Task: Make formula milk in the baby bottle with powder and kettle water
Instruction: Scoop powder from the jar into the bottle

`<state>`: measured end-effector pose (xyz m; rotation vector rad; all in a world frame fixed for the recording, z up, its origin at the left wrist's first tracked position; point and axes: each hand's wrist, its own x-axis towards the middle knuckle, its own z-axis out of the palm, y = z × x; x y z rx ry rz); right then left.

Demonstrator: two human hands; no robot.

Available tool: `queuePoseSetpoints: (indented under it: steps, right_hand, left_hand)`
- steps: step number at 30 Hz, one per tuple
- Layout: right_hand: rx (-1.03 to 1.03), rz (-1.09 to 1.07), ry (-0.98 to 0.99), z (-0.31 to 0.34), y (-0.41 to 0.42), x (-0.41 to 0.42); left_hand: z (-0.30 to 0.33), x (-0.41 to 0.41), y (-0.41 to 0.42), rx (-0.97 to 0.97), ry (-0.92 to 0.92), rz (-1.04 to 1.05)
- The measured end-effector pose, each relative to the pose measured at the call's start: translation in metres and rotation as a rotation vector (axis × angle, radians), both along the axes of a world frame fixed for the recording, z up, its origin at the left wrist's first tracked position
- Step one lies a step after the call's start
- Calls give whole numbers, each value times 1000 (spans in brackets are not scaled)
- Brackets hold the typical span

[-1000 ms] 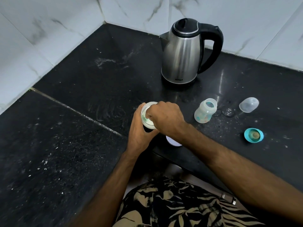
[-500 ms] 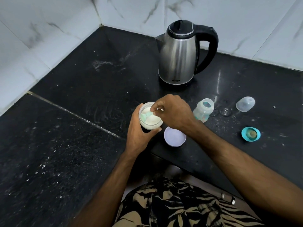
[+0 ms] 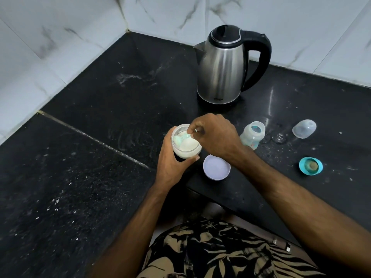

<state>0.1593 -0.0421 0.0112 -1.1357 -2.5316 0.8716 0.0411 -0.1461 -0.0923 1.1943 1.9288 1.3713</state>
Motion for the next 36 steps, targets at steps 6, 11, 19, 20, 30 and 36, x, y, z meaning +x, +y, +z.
queuePoseSetpoints:
  steps: [6, 11, 19, 20, 30, 36]
  right_hand:
    - [-35, -3, 28, 2, 1, 1]
    - [-18, -8, 13, 2, 5, 2]
    - [17, 0, 4, -1, 6, 1]
    - [34, 10, -26, -2, 5, 0]
    - [177, 174, -270, -11, -10, -16]
    - [37, 117, -121, -9, -4, -9]
  left_hand:
    - [0, -1, 1, -1, 10, -2]
    - [1, -1, 1, 4, 17, -5]
    - [1, 0, 1, 4, 23, 1]
    - [0, 1, 1, 3, 21, 0]
    - [-1, 4, -1, -15, 2, -15]
    - [2, 3, -2, -9, 17, -6]
